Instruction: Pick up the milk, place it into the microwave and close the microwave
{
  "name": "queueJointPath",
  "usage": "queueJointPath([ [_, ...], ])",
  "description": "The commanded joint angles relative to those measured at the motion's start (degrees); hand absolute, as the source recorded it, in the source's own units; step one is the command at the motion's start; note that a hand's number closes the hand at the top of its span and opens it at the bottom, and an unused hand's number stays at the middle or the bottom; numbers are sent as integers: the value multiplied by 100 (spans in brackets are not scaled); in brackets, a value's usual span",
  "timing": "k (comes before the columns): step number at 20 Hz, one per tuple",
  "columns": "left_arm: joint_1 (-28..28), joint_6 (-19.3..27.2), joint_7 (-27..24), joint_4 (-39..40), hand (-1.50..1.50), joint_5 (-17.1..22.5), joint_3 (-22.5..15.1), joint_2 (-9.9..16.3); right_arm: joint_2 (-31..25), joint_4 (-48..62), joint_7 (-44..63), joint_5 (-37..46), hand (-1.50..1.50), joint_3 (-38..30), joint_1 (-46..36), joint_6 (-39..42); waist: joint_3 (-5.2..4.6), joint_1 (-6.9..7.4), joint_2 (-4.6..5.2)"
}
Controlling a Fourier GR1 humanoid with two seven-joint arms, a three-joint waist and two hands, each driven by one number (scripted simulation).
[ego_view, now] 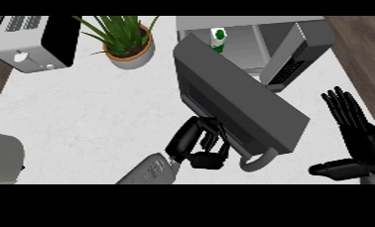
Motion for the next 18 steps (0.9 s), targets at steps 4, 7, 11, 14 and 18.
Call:
queueJointPath([
  [4, -892, 353, 102, 397, 150, 1058, -564, -22, -275, -738, 247, -500, -150, 129, 0, 685, -2, -234, 62],
  [7, -874, 706, -123, 254, 150, 1411, -613, -22, -298, -1112, 531, -738, -150, 204, 49, 700, -15, -421, 74],
  [11, -1074, 959, -288, 301, 150, 1855, -571, -22, -578, -1433, 870, -968, -150, 253, -44, 890, -22, -550, 100],
  [14, -1138, 1465, -472, 191, 150, 2161, -555, -22, -706, -1541, 928, -1022, -150, 216, -114, 890, -15, -596, 114],
  [18, -1445, 2016, -495, 217, 150, 2570, -330, -23, -869, -1639, 1134, -1154, -150, 140, -231, 865, -12, -685, 142],
])
